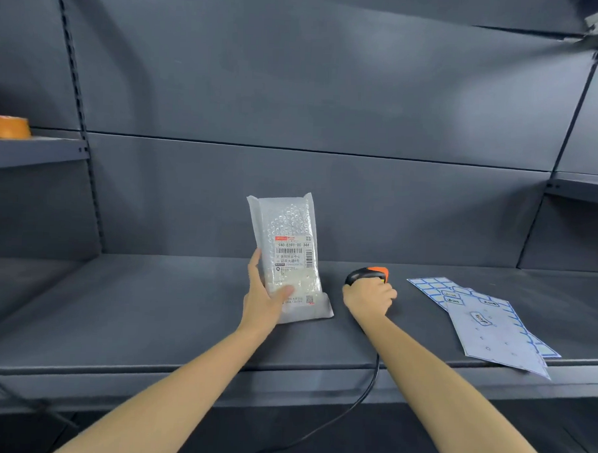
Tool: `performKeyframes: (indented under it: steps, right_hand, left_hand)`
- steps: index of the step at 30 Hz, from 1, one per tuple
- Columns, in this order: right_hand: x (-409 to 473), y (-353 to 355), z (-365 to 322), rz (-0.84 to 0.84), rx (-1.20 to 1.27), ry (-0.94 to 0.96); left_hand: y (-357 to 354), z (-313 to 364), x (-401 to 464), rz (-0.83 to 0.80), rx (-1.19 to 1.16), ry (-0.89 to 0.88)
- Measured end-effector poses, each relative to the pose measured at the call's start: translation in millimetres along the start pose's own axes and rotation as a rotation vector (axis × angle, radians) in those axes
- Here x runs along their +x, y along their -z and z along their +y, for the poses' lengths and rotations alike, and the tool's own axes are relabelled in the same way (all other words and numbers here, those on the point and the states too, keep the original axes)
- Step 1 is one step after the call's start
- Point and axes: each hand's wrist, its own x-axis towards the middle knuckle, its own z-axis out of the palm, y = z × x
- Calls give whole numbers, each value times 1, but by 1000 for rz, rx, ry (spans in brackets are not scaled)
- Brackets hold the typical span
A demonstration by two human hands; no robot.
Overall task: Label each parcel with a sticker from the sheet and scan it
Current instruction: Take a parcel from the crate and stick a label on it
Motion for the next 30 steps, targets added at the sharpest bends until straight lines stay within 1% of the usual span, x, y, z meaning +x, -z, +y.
performKeyframes:
  steps: [2, 4, 6, 8, 10, 12, 14, 16, 18, 20, 25, 30]
  right_hand:
    - [0, 1, 3, 43, -77, 62]
    - [3, 3, 3, 7, -46, 52]
    - [3, 12, 2, -84, 150, -7]
    - [-4, 24, -1, -116, 385, 9]
    - [-23, 35, -3, -98, 620, 59]
    - [-50, 43, 0, -120, 860, 118]
    - [-77, 44, 6, -179, 974, 216]
    - [-97, 41, 11, -282, 1043, 295]
    - [-113, 37, 11, -385, 1100, 325]
    - [-122, 33, 9, -427, 1125, 337]
    - [-132, 26, 7, -423, 1169, 325]
    - [-132, 23, 9, -381, 1173, 323]
  left_hand:
    - [-1, -3, 1, 2, -16, 1]
    - [-2, -6, 2, -2, -24, -2]
    - [-2, -7, 4, -9, -33, -8]
    - [-2, -7, 6, -15, -41, -10]
    - [-2, -8, 7, -19, -38, -22]
    - [-1, -8, 7, -25, -26, -38]
    - [-1, -9, 6, -40, -26, -62]
    - [0, -9, 5, -55, -26, -92]
    - [1, -8, 3, -71, -36, -110]
    - [2, -9, 1, -88, -51, -125]
    - [2, -10, 3, -91, -63, -114]
    - [2, -9, 2, -92, -52, -95]
